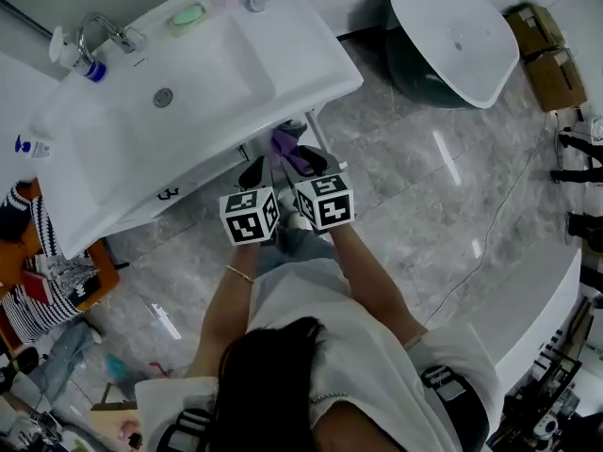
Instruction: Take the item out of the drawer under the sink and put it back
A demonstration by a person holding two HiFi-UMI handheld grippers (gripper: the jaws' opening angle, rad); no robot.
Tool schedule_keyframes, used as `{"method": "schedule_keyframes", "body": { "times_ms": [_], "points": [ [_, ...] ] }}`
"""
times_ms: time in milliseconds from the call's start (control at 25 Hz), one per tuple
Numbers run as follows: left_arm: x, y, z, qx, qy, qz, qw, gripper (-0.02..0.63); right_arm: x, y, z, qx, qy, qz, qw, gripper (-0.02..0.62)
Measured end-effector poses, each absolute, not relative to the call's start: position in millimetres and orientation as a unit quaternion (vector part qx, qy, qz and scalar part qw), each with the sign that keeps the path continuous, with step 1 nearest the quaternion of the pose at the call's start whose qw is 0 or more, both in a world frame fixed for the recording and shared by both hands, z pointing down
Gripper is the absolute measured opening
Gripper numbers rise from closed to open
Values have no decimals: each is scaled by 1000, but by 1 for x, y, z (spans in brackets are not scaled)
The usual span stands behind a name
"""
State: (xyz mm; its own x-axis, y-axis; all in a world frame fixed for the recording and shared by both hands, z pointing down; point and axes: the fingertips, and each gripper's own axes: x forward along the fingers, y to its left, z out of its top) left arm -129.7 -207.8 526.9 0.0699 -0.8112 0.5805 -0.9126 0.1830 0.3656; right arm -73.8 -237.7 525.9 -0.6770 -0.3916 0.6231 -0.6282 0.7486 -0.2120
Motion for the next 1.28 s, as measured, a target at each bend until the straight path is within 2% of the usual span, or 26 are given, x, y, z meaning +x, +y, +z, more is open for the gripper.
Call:
{"method": "schedule_keyframes", "body": {
  "times_ms": [520, 1280],
  "points": [
    [-131, -218, 588, 605, -675, 95, 412, 4, -74, -253, 588, 268, -868, 256, 331, 256],
    [-140, -240, 685, 564, -681, 112, 454, 3, -85, -285, 711, 252, -836, 309, 376, 305]
  ]
}}
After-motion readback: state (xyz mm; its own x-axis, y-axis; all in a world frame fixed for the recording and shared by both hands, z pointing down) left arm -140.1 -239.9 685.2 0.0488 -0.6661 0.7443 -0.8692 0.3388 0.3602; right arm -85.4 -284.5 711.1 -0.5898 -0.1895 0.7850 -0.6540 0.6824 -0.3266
